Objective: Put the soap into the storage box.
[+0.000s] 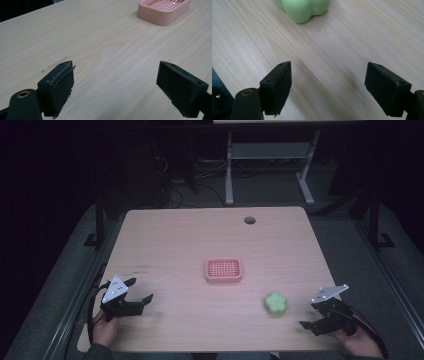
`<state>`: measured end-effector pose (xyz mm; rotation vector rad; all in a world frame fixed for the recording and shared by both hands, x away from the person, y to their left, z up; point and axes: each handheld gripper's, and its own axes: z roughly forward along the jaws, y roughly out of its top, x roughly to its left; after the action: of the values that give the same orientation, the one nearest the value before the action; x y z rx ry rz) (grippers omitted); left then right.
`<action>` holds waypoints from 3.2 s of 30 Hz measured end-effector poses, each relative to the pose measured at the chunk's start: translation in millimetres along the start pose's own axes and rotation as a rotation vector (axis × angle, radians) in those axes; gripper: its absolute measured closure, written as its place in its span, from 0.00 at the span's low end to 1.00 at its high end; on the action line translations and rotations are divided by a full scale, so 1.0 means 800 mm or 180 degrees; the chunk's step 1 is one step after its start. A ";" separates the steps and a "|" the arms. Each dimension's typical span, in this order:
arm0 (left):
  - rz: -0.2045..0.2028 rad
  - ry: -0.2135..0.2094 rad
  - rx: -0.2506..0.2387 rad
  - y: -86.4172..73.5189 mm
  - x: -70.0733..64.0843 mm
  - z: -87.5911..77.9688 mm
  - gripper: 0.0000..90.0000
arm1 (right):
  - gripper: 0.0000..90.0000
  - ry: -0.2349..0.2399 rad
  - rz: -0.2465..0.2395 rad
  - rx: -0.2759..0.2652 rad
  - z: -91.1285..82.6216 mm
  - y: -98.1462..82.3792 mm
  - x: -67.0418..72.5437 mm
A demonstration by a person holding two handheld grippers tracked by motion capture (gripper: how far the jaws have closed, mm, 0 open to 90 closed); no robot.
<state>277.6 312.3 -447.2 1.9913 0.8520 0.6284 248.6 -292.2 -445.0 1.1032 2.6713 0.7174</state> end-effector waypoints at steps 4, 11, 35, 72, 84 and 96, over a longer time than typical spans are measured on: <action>-0.0063 -0.0002 -0.0015 -0.002 -0.001 0.000 0.16 | 0.23 0.0008 -0.0013 0.0013 0.002 0.005 0.002; -0.0052 0.0016 -0.0055 -0.001 -0.002 -0.004 0.16 | 0.23 -0.0003 -0.0139 0.0071 0.001 0.021 0.010; -0.0039 0.0038 -0.0013 -0.002 0.000 -0.006 0.16 | 0.22 0.0009 -0.0553 0.0324 0.003 0.090 0.029; -0.0048 0.0024 -0.0025 -0.002 -0.001 -0.006 0.16 | 0.20 0.0139 -0.0679 0.0584 0.045 0.133 0.036; -0.0043 0.0025 -0.0028 -0.001 -0.002 -0.006 0.16 | 0.17 0.0181 -0.0607 0.0718 0.064 0.134 0.037; -0.0042 0.0027 -0.0030 -0.001 -0.002 -0.007 0.16 | 0.18 0.0167 -0.0605 0.0827 0.077 0.135 0.038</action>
<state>272.5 314.0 -445.4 1.9743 0.8650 0.6326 313.8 -182.0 -445.0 0.8745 2.9256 0.3795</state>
